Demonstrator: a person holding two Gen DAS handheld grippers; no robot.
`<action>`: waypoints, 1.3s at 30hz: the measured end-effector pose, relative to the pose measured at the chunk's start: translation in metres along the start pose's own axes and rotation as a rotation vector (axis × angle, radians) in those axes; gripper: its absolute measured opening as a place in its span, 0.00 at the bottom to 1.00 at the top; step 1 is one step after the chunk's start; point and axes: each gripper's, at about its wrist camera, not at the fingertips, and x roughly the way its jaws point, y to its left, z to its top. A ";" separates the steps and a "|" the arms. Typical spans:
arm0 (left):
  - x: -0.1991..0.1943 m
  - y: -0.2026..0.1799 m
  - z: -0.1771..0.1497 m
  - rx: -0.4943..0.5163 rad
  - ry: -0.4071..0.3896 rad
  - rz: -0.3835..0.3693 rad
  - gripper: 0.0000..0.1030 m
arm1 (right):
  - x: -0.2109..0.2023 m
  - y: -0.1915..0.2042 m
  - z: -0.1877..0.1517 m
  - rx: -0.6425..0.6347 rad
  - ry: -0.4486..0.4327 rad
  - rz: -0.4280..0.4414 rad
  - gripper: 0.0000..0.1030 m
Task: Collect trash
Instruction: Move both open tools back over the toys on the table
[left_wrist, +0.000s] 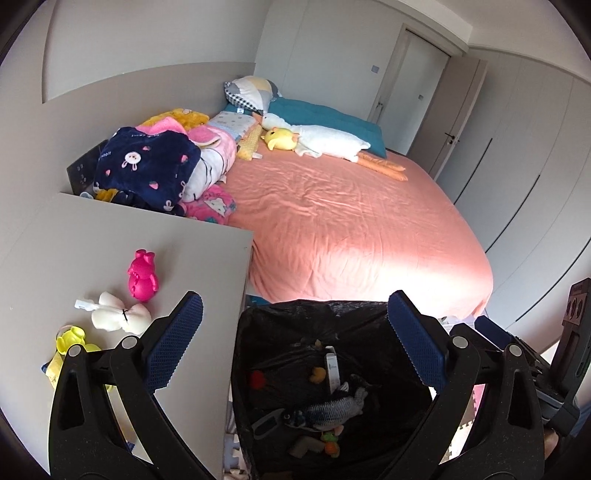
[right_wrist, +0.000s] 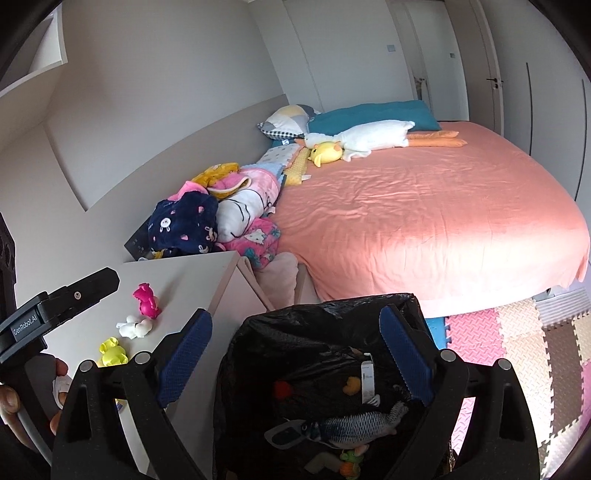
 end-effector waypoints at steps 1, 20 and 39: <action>0.000 0.001 0.000 -0.002 0.001 0.002 0.94 | 0.001 0.001 0.000 0.000 0.001 0.002 0.89; -0.027 0.047 -0.019 -0.081 0.004 0.113 0.94 | 0.024 0.047 -0.008 -0.071 0.056 0.092 0.89; -0.058 0.122 -0.060 -0.238 0.040 0.254 0.94 | 0.053 0.110 -0.026 -0.161 0.139 0.198 0.89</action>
